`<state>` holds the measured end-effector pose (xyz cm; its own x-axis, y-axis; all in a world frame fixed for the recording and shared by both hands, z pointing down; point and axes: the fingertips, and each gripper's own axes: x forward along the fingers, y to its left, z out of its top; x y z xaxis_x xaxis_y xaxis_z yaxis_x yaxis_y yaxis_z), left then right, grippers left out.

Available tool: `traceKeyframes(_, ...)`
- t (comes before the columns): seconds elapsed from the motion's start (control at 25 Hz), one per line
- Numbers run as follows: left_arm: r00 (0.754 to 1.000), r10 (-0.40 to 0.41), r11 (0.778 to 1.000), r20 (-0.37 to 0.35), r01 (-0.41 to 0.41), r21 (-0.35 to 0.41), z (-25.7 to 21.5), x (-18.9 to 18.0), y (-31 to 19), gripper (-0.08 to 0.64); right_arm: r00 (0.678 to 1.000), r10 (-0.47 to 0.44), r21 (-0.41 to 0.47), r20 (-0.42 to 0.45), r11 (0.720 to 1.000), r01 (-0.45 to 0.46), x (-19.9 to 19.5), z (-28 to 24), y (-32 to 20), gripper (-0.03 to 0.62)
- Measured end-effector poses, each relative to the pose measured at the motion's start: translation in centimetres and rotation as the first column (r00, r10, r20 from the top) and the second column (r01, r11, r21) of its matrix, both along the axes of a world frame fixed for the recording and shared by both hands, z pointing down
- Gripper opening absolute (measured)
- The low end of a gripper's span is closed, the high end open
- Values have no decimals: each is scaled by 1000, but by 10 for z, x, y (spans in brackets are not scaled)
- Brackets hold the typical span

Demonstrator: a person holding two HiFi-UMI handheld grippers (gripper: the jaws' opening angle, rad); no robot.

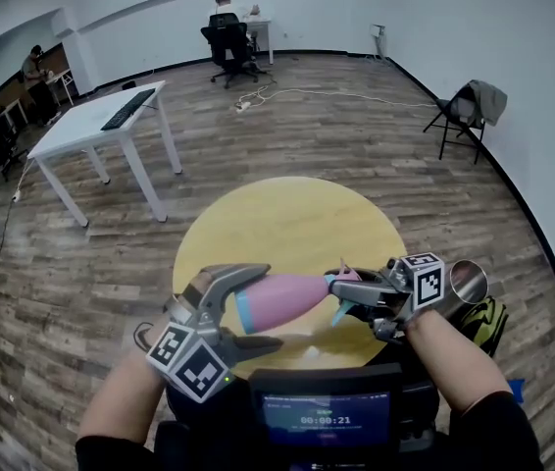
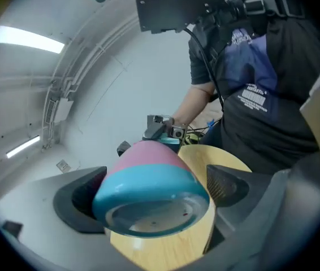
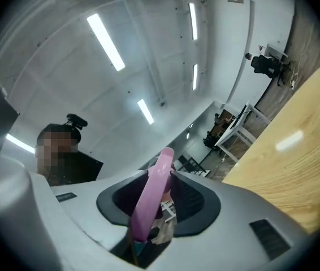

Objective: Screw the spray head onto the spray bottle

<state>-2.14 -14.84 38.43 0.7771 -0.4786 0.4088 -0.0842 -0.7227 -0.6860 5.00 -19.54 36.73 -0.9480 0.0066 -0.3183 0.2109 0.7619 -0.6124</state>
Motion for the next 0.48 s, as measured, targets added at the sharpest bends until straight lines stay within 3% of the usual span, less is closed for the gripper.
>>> traceKeyframes(0.12, 998, -3, 1000, -63, 2, -9, -5, 5, 0, 555, 999, -26, -1, 24, 1000, 26, -3, -7, 9, 147)
traceKeyframes(0.2, 990, 9, 996, -140, -21, -90, -13, 7, 3, 555, 1000, -25, 23, 0, 999, 25, -5, -8, 12, 147)
traceKeyframes(0.36, 978, 35, 967, -204, -85, -242, -16, 6, 5, 548, 995, 43, 164, -89, 986, -28, -12, -10, 17, 147)
traceKeyframes(0.44, 960, 31, 918, -279, -137, -373, -15, 4, 6, 546, 990, 92, 277, -111, 959, -58, -15, -18, 22, 147)
traceKeyframes(0.48, 949, 6, 868, -315, -161, -470, -12, 2, 6, 546, 985, 119, 351, -122, 934, -69, -17, -23, 25, 147)
